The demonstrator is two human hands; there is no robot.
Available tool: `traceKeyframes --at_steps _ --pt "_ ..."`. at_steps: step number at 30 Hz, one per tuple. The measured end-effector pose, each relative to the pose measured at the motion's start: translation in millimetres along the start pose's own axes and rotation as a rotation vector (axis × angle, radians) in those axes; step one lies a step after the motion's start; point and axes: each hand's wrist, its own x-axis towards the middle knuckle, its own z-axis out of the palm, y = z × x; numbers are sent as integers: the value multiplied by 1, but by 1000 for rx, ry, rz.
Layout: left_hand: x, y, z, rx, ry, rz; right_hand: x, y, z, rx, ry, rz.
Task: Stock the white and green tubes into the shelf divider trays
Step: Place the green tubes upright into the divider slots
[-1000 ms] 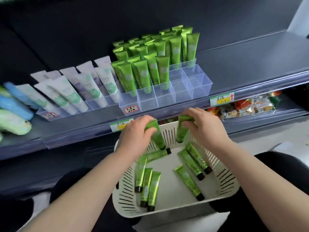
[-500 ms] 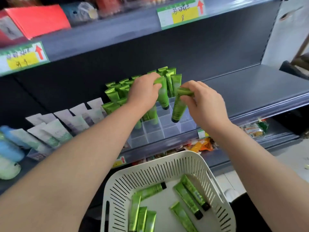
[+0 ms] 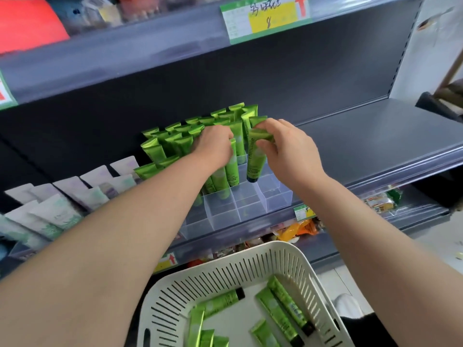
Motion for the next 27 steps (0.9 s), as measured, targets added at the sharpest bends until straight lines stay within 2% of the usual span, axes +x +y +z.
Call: traceKeyframes --at_steps 5,12,15,20,27 --pt "-19 -14 -18 -118 143 48 18 -5 20 -34 -55 -1" --pt "-48 -40 -28 -116 163 107 25 -9 52 -153 -285 0" --pt "-53 -52 -27 -109 144 114 21 -5 62 -163 -327 34" --pt "-63 -60 -29 -116 152 119 16 -9 61 -157 -279 36" --pt "-91 -57 -33 -165 169 164 -7 -24 37 -235 -88 -71"
